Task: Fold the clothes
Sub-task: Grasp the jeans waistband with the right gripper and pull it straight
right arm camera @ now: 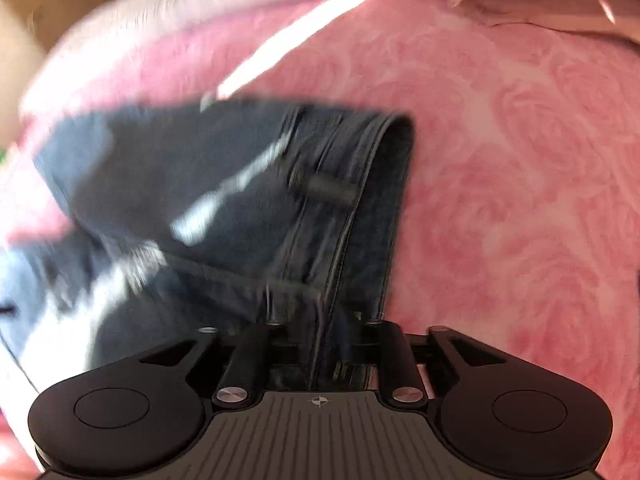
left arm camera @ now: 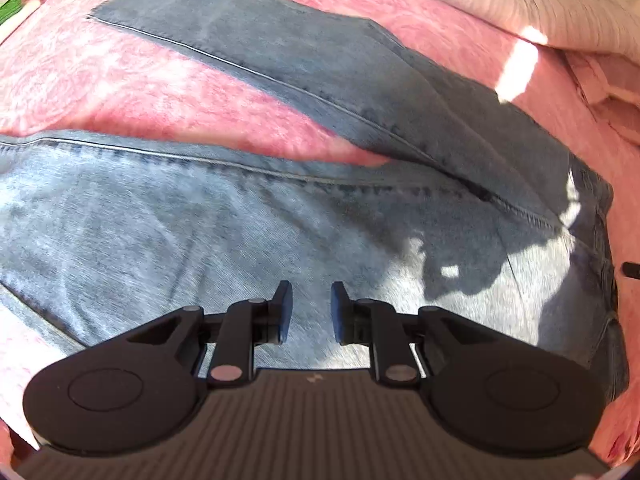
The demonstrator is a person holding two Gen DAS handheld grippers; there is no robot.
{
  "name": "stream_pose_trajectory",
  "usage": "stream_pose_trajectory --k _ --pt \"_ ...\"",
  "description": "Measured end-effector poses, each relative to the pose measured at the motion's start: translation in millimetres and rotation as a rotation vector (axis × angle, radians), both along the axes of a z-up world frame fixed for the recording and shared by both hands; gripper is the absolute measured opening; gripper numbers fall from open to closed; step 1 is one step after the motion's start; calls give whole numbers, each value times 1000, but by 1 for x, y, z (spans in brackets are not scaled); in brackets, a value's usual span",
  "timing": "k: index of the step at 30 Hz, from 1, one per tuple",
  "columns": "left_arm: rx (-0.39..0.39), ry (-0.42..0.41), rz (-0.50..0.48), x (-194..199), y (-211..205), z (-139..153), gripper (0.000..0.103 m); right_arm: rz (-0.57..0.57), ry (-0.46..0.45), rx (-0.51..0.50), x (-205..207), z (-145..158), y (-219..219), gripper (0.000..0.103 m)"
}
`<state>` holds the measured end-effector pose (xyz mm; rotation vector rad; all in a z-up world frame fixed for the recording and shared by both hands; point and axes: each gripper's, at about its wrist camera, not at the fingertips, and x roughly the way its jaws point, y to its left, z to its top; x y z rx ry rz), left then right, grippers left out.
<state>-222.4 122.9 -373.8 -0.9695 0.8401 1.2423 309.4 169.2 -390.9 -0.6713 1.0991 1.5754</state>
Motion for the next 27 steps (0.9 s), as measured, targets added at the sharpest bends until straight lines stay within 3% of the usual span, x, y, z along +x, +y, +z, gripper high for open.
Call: stream_pose_trajectory --k 1,5,10,11,12,13,16,18,20,23,25,27 --pt "4 0 12 -3 2 1 15 -37 37 27 11 4 3 55" --pt "15 -2 58 -13 9 4 15 -177 153 102 40 -2 34 57" --pt "19 23 81 -21 13 7 15 -188 201 96 43 -32 75 56" --pt "17 29 86 -22 13 6 15 -183 226 94 44 -38 79 53" --pt "12 34 91 -24 13 6 15 -169 243 91 44 -43 83 12" --pt "8 38 96 -25 13 5 15 -160 221 88 42 -44 85 2" --pt "7 53 99 -28 11 3 15 -107 -7 158 26 -26 82 0" --pt "5 66 99 -27 10 -1 15 -138 -130 125 20 -37 81 0" --pt "-10 67 99 -26 10 -8 15 -162 -177 126 11 -51 79 0" --pt "-17 84 83 -24 7 -13 15 -171 -228 156 2 -46 71 5" --pt "-17 90 81 -26 4 -14 15 -251 -176 128 15 -33 57 30" --pt "-18 96 78 -29 1 -15 15 -340 -120 95 29 -19 42 38"
